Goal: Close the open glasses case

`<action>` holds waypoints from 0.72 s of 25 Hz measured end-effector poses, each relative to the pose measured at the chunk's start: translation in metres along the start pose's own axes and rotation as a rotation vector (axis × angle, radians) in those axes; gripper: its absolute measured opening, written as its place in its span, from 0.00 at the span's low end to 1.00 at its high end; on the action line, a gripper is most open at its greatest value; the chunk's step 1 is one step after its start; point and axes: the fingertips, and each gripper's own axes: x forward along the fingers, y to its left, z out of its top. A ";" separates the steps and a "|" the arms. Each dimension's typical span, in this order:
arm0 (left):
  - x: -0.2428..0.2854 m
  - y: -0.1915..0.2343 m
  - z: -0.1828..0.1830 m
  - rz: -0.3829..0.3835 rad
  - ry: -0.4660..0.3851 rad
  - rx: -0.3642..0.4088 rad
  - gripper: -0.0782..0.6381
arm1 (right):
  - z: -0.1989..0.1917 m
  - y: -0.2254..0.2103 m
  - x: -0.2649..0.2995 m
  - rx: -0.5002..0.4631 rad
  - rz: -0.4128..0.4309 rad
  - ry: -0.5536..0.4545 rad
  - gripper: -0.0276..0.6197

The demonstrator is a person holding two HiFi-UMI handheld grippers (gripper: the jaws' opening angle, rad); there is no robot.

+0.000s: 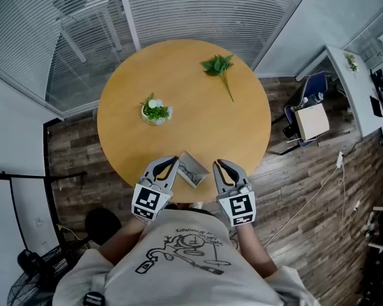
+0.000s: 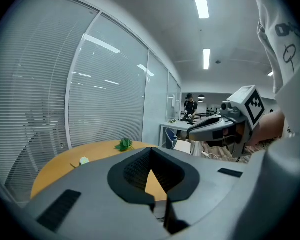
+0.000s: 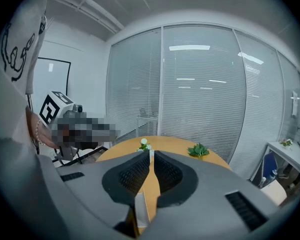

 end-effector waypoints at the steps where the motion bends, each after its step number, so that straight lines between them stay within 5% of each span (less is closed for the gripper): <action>1: 0.000 0.000 -0.005 -0.001 0.008 -0.005 0.14 | -0.005 0.001 0.001 0.003 0.002 0.007 0.10; 12: 0.012 -0.001 -0.077 -0.014 0.132 -0.051 0.14 | -0.084 0.008 0.022 0.018 0.018 0.123 0.11; 18: 0.025 0.000 -0.114 -0.028 0.188 -0.007 0.14 | -0.127 0.006 0.042 -0.002 0.038 0.179 0.12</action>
